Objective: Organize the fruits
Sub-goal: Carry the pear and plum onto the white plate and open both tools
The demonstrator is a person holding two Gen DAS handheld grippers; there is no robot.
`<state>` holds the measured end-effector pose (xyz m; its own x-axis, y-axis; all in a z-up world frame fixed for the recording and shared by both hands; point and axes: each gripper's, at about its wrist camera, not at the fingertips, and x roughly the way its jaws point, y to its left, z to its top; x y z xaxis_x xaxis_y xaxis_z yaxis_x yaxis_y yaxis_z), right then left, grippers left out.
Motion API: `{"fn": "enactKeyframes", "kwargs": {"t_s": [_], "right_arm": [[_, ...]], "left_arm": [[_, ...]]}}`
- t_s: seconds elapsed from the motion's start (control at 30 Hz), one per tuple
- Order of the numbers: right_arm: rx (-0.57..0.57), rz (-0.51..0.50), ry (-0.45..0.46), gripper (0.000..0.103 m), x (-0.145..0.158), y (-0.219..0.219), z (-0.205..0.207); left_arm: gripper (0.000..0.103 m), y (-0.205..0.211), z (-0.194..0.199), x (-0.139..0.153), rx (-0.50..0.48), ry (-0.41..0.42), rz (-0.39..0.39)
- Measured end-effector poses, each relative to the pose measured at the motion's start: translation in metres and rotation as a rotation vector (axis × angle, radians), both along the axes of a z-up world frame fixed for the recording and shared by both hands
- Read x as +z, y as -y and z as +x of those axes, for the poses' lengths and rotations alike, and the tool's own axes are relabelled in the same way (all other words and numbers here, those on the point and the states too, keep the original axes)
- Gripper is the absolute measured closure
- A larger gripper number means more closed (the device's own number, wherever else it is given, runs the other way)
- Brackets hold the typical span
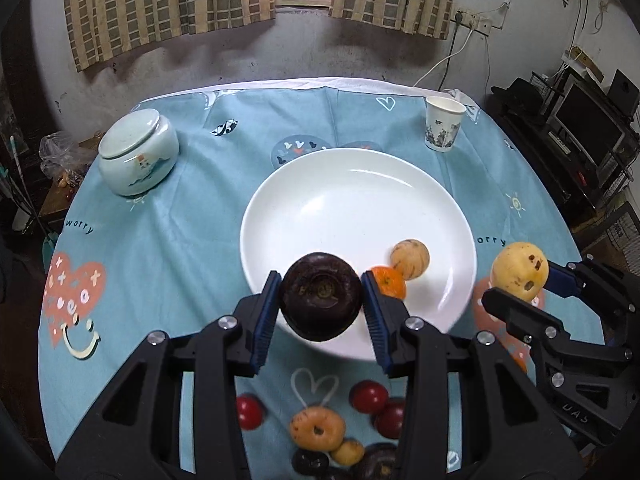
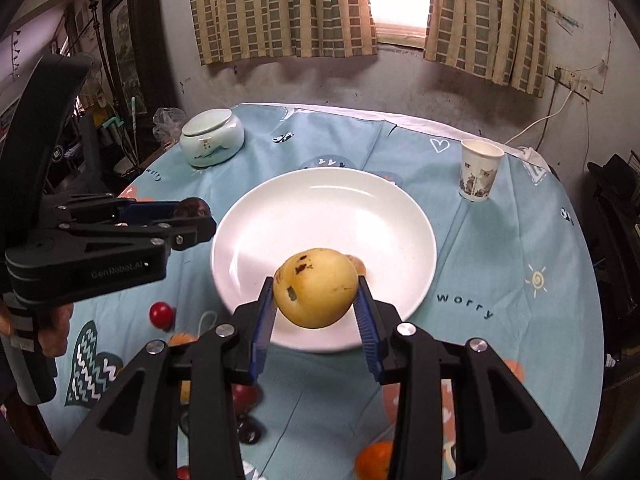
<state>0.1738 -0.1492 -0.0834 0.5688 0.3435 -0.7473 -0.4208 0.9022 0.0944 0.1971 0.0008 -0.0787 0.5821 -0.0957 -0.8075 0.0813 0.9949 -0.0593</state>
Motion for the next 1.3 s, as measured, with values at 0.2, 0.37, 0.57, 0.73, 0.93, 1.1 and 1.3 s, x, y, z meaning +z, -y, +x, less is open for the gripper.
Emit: {"fn": "enactKeyframes", "kwargs": {"t_s": [0.2,0.37,0.57,0.73,0.93,1.1,1.3], "right_arm": [[0.007,0.018,-0.022,0.064,-0.014,-0.009,0.026],[0.033,0.012,-0.034,0.064,-0.023,-0.017,0.038],[0.046,0.004,-0.051,0.064,-0.031,-0.026,0.060],[0.044,-0.021,-0.066,0.064,-0.040,-0.033,0.080],[0.018,-0.030,-0.080,0.064,-0.052,-0.029,0.097],[0.008,0.002,-0.113,0.063,-0.055,-0.027,0.109],[-0.050,0.011,-0.077,0.033,-0.046,-0.015,0.113]], "left_arm": [[0.062,-0.001,0.017,-0.014,0.009,-0.020,-0.003],[0.062,-0.003,0.026,-0.024,0.022,-0.039,-0.001],[0.061,-0.002,0.039,-0.034,0.032,-0.051,0.029],[0.061,0.003,0.055,-0.042,0.019,-0.062,0.054],[0.061,0.005,0.067,-0.053,0.024,-0.080,0.069],[0.047,0.004,0.073,-0.057,0.037,-0.077,0.087],[0.027,-0.008,0.074,-0.054,0.088,-0.058,0.104]]}}
